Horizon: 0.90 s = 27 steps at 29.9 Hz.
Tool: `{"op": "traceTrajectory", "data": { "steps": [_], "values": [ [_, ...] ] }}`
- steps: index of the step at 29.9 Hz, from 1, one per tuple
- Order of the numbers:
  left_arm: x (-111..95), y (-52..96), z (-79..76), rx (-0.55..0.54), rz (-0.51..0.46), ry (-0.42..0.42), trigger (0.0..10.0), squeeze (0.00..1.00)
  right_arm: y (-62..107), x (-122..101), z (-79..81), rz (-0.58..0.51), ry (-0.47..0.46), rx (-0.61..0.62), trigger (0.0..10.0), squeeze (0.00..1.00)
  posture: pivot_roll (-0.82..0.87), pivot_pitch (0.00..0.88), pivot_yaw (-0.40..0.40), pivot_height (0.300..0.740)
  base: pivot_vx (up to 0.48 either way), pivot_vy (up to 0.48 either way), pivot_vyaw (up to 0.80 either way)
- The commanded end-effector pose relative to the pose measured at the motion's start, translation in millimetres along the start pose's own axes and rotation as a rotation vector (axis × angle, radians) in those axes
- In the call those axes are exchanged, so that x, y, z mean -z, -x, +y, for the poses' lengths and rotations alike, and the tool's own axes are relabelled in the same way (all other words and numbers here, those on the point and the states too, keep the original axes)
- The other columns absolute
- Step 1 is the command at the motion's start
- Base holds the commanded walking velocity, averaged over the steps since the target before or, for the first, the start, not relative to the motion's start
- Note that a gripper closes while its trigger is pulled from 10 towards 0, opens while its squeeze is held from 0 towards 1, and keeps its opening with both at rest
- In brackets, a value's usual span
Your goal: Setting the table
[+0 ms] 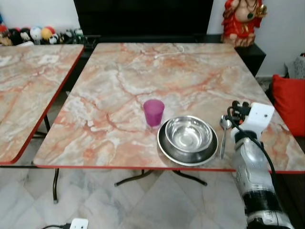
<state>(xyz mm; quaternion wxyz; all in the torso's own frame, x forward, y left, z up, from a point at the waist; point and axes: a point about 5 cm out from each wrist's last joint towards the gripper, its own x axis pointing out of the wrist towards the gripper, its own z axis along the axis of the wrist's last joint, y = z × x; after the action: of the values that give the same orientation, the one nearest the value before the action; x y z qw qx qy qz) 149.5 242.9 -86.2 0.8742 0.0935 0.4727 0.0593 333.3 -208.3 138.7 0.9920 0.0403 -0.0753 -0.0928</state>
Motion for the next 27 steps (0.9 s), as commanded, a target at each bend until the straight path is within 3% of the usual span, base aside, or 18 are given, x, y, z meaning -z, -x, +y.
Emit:
{"op": "traceTrajectory", "data": {
  "steps": [1,10,14,27],
  "values": [
    [7,1.5,2.7,-0.014,0.025,0.027,10.0,0.0,0.5,-15,6.2,-0.077,0.021,-0.046,10.0,0.0,-0.08,0.04,0.009,0.74,0.0,0.244,0.0],
    [14,4.2,16.4,-0.026,0.04,0.032,10.0,0.0,2.4,-20,15.1,-0.103,0.002,-0.067,10.0,0.0,-0.08,0.031,0.005,0.74,0.0,0.467,0.0],
    [13,4.4,22.5,-0.034,0.038,0.037,10.0,0.0,3.4,-23,26.2,-0.113,-0.016,-0.095,10.0,0.0,-0.08,0.031,0.004,0.74,0.0,0.48,0.0],
    [15,4.6,21.7,-0.031,0.046,0.032,10.0,0.0,6.2,-23,48.5,-0.116,-0.01,-0.163,10.0,0.0,-0.07,0.013,-0.003,0.74,0.0,0.48,0.0]
  ]
}}
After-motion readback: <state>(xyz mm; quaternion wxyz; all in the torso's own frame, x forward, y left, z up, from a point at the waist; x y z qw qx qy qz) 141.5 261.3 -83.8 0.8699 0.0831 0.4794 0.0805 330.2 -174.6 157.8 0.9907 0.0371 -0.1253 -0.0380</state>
